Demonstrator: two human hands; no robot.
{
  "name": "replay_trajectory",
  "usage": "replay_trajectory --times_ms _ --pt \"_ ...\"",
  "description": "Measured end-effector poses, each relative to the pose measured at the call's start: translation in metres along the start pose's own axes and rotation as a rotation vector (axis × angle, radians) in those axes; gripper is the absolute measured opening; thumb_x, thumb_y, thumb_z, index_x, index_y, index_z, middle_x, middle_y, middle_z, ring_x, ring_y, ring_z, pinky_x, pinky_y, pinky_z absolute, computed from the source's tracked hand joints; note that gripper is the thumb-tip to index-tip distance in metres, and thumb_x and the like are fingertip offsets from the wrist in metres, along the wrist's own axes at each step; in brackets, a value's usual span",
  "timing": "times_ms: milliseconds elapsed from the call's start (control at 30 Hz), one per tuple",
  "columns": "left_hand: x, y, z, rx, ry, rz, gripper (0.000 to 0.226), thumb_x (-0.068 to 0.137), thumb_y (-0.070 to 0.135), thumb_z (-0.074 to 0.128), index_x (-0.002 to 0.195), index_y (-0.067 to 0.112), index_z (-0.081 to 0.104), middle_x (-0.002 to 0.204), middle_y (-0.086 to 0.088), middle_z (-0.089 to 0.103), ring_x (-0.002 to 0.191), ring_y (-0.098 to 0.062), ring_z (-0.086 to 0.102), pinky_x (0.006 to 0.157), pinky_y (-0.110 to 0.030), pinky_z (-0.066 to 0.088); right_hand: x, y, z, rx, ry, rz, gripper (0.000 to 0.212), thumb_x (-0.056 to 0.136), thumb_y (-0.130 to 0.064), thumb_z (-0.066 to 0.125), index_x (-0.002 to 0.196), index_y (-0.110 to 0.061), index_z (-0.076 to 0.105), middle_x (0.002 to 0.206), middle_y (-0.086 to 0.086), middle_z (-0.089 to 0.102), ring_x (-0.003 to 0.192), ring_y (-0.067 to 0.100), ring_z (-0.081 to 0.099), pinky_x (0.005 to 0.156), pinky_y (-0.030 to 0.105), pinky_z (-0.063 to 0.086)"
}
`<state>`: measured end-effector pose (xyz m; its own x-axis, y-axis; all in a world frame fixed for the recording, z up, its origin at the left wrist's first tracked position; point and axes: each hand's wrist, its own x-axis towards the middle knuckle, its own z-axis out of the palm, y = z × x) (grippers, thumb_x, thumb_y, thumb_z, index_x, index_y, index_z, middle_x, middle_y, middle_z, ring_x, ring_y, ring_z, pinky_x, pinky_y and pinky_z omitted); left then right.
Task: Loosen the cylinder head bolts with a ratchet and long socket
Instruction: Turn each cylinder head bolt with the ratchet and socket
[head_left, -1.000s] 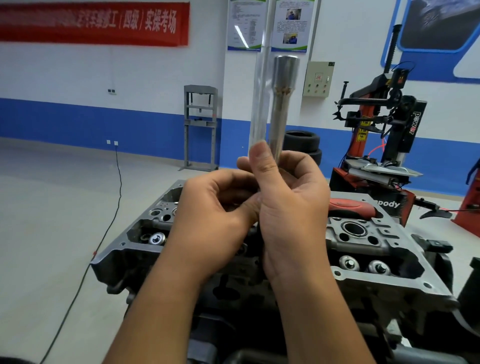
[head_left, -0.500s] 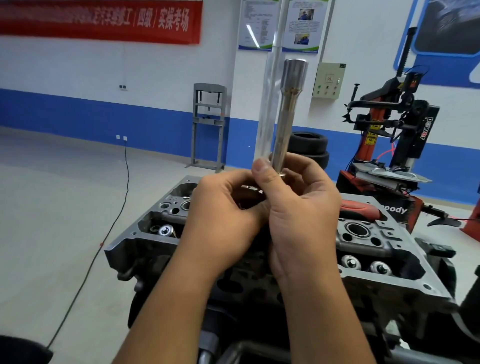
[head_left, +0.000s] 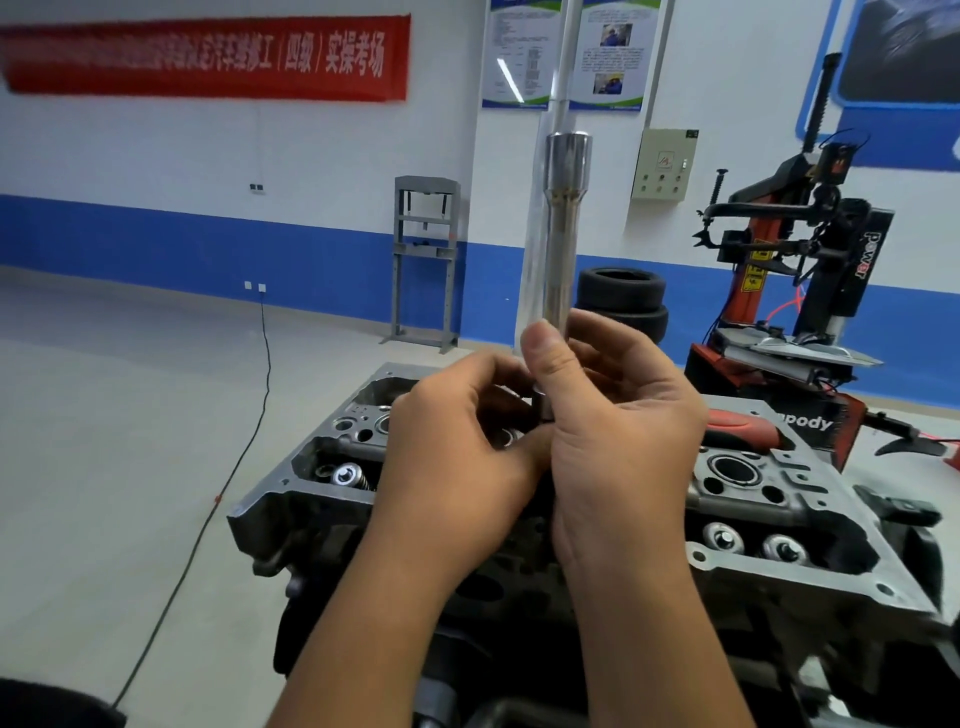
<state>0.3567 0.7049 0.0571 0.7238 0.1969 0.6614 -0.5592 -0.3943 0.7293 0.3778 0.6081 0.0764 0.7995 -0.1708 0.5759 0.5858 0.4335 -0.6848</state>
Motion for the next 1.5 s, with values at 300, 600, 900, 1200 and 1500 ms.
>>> replay_trajectory --times_ms 300,600,900,1200,1500 --pt "0.002 0.001 -0.005 -0.145 -0.114 0.022 0.027 0.098 0.004 0.068 0.112 0.026 0.072 0.101 0.011 0.08 0.096 -0.005 0.076 0.083 -0.023 0.061 -0.001 0.001 -0.001 -0.028 -0.049 -0.022 0.008 0.091 -0.016 0.077 0.089 -0.024 0.079 0.084 0.004 0.077 0.076 0.017 0.075 0.068 0.029 0.061" --pt "0.001 0.002 -0.005 -0.214 -0.189 0.003 0.027 0.102 0.01 0.066 0.122 0.027 0.071 0.107 0.007 0.08 0.103 -0.01 0.076 0.085 -0.029 0.063 -0.002 0.002 0.0 0.013 0.006 -0.04 0.017 0.074 -0.02 0.087 0.09 -0.019 0.082 0.091 0.007 0.078 0.083 0.022 0.078 0.071 0.029 0.062" --pt "-0.002 0.002 -0.001 -0.184 -0.004 -0.062 0.019 0.089 0.017 0.081 0.101 0.027 0.07 0.085 0.002 0.08 0.077 -0.017 0.078 0.065 -0.037 0.066 -0.003 0.002 0.002 -0.024 -0.065 -0.021 0.007 0.086 -0.022 0.081 0.093 -0.022 0.079 0.09 0.007 0.077 0.086 0.029 0.077 0.08 0.054 0.064" --pt "0.001 0.003 -0.006 -0.321 -0.172 -0.042 0.025 0.101 0.012 0.064 0.124 0.018 0.07 0.106 -0.001 0.081 0.099 -0.018 0.078 0.077 -0.035 0.065 -0.003 -0.001 0.0 -0.031 -0.037 -0.053 0.011 0.089 -0.017 0.078 0.099 -0.021 0.075 0.086 0.007 0.077 0.073 0.016 0.074 0.068 0.031 0.06" --pt "-0.001 0.002 -0.001 -0.199 -0.084 0.025 0.02 0.096 0.02 0.072 0.107 0.034 0.079 0.096 0.006 0.081 0.091 -0.018 0.078 0.078 -0.041 0.066 -0.003 0.0 0.0 -0.094 -0.065 -0.032 0.018 0.081 -0.022 0.087 0.086 -0.016 0.071 0.077 0.005 0.073 0.066 0.016 0.071 0.063 0.028 0.06"
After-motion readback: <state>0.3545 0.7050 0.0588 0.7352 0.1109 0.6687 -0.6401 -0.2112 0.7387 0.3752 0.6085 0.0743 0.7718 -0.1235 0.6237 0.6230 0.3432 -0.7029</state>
